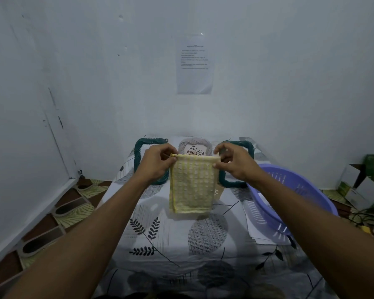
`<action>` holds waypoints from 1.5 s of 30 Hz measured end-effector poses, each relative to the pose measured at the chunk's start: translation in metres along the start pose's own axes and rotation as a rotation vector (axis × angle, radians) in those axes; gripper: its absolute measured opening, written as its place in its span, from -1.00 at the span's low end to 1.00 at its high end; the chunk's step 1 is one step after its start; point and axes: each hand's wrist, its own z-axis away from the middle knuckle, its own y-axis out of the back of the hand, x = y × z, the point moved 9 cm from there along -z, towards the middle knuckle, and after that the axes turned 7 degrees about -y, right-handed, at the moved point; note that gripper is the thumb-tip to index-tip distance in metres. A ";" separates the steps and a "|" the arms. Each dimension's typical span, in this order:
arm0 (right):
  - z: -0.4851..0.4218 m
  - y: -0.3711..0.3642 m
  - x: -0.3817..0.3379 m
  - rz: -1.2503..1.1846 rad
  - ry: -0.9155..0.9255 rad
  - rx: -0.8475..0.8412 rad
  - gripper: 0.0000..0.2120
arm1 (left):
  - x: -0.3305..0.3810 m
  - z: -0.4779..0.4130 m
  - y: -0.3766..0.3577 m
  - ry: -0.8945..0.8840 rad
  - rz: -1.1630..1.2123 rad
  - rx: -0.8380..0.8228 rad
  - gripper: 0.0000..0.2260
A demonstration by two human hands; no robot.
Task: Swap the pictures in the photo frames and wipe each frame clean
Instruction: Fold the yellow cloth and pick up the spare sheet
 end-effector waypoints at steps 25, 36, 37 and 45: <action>0.076 -0.096 0.130 -0.052 -0.339 -0.263 -0.91 | -0.096 0.112 -0.094 0.381 0.171 -0.387 -0.97; 0.019 -0.093 0.148 0.082 -0.368 0.108 -0.83 | -0.123 0.063 -0.093 0.200 -0.139 -0.087 -0.96; 0.021 -0.094 0.150 0.094 -0.365 0.134 -0.83 | -0.124 0.064 -0.097 0.174 -0.172 -0.081 -0.96; 0.032 -0.094 0.137 0.194 -0.149 0.281 -0.84 | -0.120 0.069 -0.093 0.055 -0.243 0.008 -0.83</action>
